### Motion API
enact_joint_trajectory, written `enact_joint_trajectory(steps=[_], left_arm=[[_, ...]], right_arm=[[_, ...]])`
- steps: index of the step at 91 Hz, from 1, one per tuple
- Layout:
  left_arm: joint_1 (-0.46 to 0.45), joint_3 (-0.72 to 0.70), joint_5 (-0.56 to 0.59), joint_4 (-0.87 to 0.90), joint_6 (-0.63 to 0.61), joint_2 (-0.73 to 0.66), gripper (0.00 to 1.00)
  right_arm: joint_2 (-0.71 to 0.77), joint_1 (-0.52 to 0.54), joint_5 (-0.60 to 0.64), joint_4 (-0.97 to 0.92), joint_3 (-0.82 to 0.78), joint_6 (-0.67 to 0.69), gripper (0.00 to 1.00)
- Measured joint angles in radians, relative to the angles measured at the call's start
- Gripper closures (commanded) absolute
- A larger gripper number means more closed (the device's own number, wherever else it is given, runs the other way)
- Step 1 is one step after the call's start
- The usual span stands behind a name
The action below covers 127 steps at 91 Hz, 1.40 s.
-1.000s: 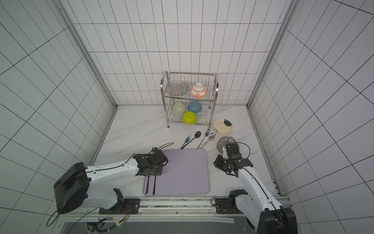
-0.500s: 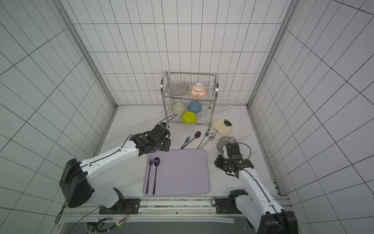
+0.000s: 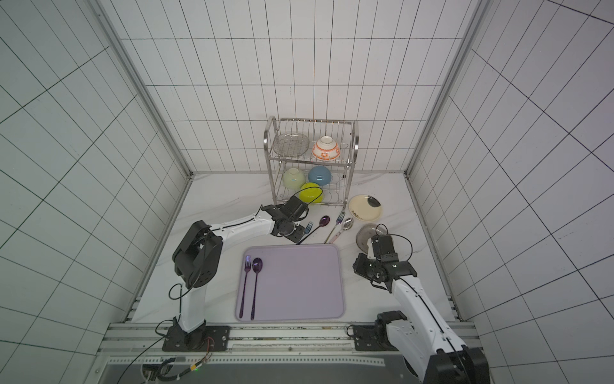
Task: Set the spoon and fork side by side
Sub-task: Pick up the fork at the center of the board.
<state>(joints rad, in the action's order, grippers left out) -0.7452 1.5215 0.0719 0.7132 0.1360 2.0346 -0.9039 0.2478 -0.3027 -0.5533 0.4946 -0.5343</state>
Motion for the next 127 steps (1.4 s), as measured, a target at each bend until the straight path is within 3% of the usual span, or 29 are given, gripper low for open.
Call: enact_joint_trajectory(steps=[18, 45, 78, 127], left_arm=[[0.000, 0.023, -0.042, 0.002, -0.010, 0.046, 0.59], [0.001, 0.101, -0.050, 0.008, 0.005, 0.126, 0.73], [0.002, 0.133, -0.045, 0.017, -0.008, 0.159, 1.00], [0.023, 0.026, 0.014, -0.087, -0.056, 0.072, 1.00]], right_arm=[[0.000, 0.000, 0.002, -0.003, 0.000, 0.000, 0.79], [-0.001, 0.000, 0.004, -0.015, 0.000, 0.000, 0.79], [-0.001, 0.000, 0.005, -0.020, 0.000, 0.000, 0.79], [-0.004, 0.000, 0.005, -0.021, 0.000, 0.000, 0.80]])
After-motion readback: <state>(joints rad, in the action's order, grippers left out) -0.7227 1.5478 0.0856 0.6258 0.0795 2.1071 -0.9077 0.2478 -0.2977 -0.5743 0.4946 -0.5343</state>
